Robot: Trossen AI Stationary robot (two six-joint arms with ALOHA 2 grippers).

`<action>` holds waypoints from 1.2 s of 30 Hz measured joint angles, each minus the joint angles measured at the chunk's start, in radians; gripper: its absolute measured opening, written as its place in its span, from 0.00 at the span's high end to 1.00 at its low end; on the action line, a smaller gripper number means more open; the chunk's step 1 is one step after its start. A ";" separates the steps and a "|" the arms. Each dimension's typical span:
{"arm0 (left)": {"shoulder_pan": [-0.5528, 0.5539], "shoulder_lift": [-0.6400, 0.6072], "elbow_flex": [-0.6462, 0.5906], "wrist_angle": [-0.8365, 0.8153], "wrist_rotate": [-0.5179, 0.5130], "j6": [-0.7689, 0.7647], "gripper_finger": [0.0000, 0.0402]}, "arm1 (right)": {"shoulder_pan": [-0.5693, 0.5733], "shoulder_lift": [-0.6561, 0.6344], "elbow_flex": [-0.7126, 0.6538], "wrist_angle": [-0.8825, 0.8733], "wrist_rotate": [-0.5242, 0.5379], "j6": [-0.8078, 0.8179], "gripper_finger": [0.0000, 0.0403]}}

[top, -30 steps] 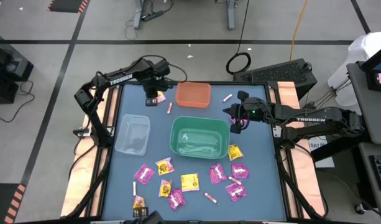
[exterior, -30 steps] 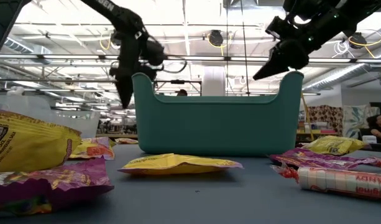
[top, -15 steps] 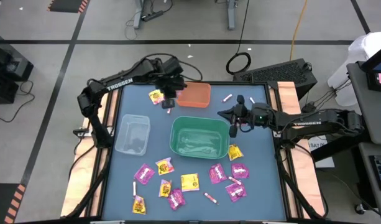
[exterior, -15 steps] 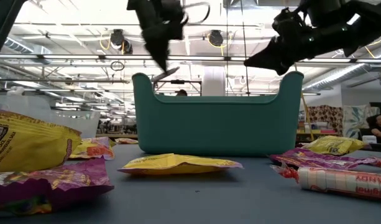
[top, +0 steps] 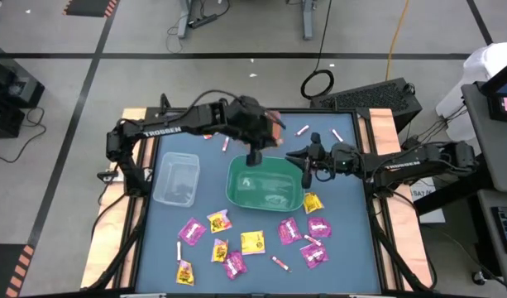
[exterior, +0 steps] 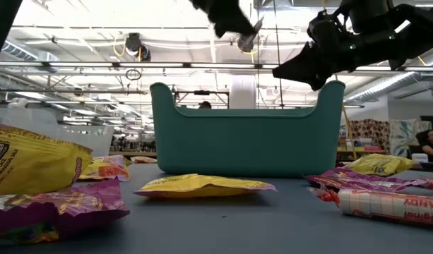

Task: Sort candy
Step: Put the orange candy into the transparent bin

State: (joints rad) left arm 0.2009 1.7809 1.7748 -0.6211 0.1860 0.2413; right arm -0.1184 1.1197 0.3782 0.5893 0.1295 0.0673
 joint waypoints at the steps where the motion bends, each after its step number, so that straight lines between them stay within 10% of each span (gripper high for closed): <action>1: -0.014 0.000 0.000 0.008 0.000 0.000 0.88 | 0.004 0.011 0.000 0.023 0.000 0.000 0.83; 36: -0.274 0.000 -0.327 0.520 -0.271 -0.184 0.88 | 0.128 0.042 0.000 0.050 -0.106 0.037 0.74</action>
State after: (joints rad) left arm -0.0731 1.7813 1.4476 -0.1008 -0.0852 0.0577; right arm 0.0097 1.1614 0.3786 0.6398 0.0231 0.1047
